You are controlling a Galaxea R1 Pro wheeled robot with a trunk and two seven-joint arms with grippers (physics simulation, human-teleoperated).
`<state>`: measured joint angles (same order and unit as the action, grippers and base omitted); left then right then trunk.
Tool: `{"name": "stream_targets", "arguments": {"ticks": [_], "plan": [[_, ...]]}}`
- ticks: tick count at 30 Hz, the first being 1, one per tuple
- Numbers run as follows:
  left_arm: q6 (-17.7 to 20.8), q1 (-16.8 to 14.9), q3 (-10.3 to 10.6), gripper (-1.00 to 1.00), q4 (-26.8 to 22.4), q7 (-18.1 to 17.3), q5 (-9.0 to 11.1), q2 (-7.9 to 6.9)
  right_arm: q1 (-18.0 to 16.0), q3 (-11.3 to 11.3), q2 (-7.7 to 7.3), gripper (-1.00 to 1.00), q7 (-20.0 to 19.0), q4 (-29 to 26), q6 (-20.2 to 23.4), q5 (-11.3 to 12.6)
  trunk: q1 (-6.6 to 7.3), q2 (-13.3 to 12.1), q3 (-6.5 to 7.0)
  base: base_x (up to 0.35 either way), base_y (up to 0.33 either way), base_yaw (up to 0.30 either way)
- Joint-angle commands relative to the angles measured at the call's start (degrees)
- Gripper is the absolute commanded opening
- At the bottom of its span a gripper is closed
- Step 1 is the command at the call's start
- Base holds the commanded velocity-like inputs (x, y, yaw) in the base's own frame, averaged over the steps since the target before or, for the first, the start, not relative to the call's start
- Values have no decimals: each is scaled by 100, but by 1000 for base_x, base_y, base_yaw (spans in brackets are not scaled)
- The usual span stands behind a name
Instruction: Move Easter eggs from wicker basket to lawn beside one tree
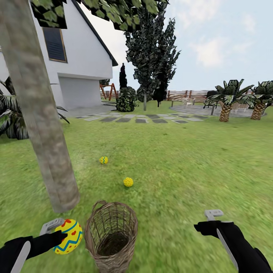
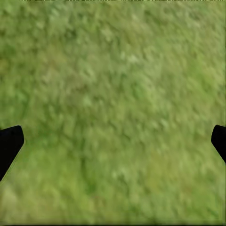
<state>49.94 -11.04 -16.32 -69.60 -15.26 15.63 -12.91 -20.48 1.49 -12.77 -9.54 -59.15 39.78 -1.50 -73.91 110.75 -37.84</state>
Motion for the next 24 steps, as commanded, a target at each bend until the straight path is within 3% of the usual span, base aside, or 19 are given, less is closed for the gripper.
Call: {"name": "stream_targets", "arguments": {"ticks": [1, 16, 24], "plan": [[20, -4, -11, -100, -1, -39, -25, 3, -3, 9, -3, 100, -30, -9, 30, -12, 24, -38, 12, -43, 262, 0], [26, -4, -1, -100, 225, -65, -25, 9, -1, 33, -31, 100, -30, -9, 38, -1, 354, -640, 282, 290, 191, 0], [46, -5, -4, -100, 341, -86, -23, 21, 0, 27, -24, 100, -30, -9, 45, 1, 463, -841, 371, 47, 161, 0]]}}
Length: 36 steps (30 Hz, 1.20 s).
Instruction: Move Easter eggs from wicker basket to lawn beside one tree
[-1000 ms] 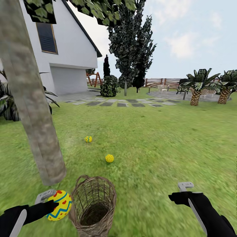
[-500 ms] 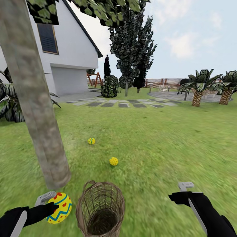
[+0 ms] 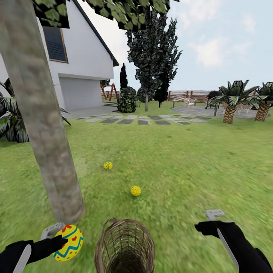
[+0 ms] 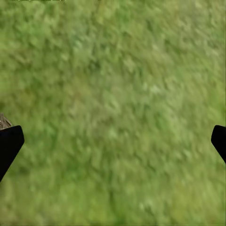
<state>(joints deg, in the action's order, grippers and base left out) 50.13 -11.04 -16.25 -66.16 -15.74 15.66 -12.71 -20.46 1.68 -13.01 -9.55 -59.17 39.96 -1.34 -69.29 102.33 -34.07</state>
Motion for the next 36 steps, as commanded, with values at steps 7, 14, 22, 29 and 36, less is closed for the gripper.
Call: {"name": "stream_targets", "arguments": {"ticks": [7, 14, 22, 29, 36], "plan": [[-56, -6, -37, -100, -10, 362, -35, 1, -6, 23, -10, 100, -30, -7, 38, -15, 111, -199, 84, 1, 1, 0], [-618, -4, -60, -100, -3, 293, -44, -50, -4, 17, -10, 100, -30, -7, 38, -15, 155, -279, 120, 0, 0, 0], [-584, -3, -62, -100, -29, 302, -49, -62, -6, 17, -3, 100, -30, -13, 46, -15, 155, -279, 120, 0, 0, 0], [-387, -3, -71, -100, -45, 341, -59, -53, -3, 20, -8, 100, -31, -24, 56, -15, 155, -279, 120, 0, 0, 0], [-343, -3, -64, -100, -10, 300, -62, -54, -3, 14, 7, 100, -30, -24, 56, -15, 155, -279, 120, 0, 0, 0]]}}
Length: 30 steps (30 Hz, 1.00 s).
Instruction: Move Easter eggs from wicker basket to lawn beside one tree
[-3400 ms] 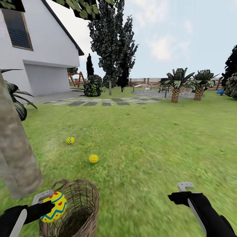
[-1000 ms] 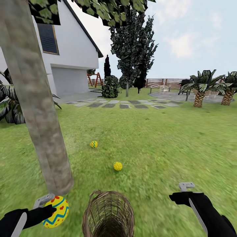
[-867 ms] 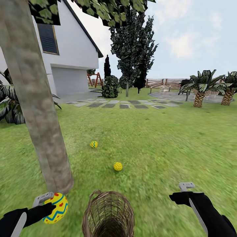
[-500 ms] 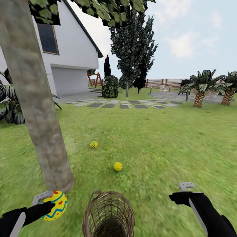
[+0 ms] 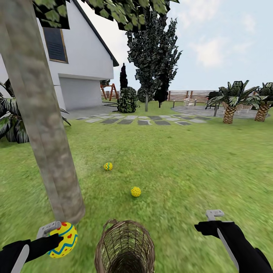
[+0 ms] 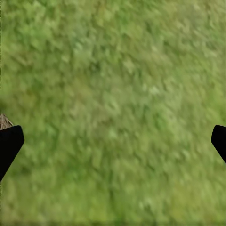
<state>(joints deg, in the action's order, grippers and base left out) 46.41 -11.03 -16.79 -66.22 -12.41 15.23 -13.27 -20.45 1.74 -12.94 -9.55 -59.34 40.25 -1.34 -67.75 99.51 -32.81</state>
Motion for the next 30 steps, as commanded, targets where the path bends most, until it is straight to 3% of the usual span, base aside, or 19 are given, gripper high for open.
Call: {"name": "stream_targets", "arguments": {"ticks": [1, 16, 23, 30], "plan": [[32, -4, -10, -100, -4, -33, -19, 4, -3, 9, 1, 100, -30, -7, 27, -16, 0, 3, -6, 0, 0, 0], [-18, -4, 24, -100, 17, -50, -10, 39, -3, 11, -6, 100, -30, -7, 27, -14, 0, 3, -6, 80, 0, 0], [-1, -4, 28, -100, 14, -59, -4, 42, -4, 11, -6, 100, -30, -16, 35, -24, 0, 3, -6, -273, 30, 0], [-1, -4, 19, -100, 21, -59, -3, 4, -4, 16, -6, 100, -30, -16, 36, -24, 0, 3, -6, -226, 241, 0]]}}
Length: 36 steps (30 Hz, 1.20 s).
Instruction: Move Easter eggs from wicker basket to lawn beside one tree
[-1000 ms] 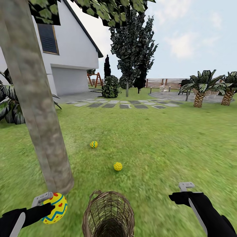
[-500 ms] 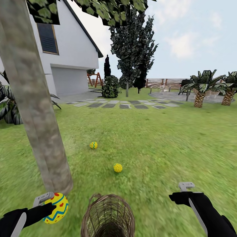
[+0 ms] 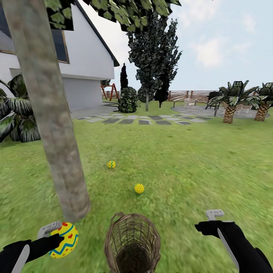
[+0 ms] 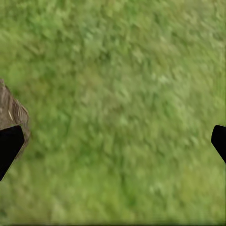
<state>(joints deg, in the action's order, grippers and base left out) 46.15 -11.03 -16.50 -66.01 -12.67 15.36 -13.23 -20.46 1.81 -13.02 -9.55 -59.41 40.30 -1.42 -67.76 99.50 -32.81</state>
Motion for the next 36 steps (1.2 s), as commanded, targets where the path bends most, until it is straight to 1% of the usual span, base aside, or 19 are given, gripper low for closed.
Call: {"name": "stream_targets", "arguments": {"ticks": [1, 10, 12, 17, 34, 36], "plan": [[25, -4, -11, -100, 0, -34, -15, -1, -5, 11, 1, 100, -29, -9, 31, -16, 2, 3, -6, -144, 300, 0], [25, -4, -38, -100, 10, -34, -6, -13, -4, 21, -26, 100, -32, 8, 22, 2, 2, 3, -6, -100, 307, 0], [25, -4, -45, -100, 98, -34, -9, -19, -3, 21, -31, 100, -37, 8, 16, 2, 2, 3, -6, -79, 312, 0], [25, -4, -47, -100, 114, -34, -18, -29, -4, 22, -28, 100, -33, 8, 21, 2, 2, 3, -6, -77, 312, 0], [25, -4, -46, -100, 123, -34, -20, -39, -3, 15, -19, 100, -31, 9, 26, 3, 2, 3, -6, -11, 318, 0], [25, -4, -41, -100, 123, -34, -23, -39, -2, 13, -17, 100, -55, 8, 36, 3, 2, 3, 1, 0, 322, -162]]}}
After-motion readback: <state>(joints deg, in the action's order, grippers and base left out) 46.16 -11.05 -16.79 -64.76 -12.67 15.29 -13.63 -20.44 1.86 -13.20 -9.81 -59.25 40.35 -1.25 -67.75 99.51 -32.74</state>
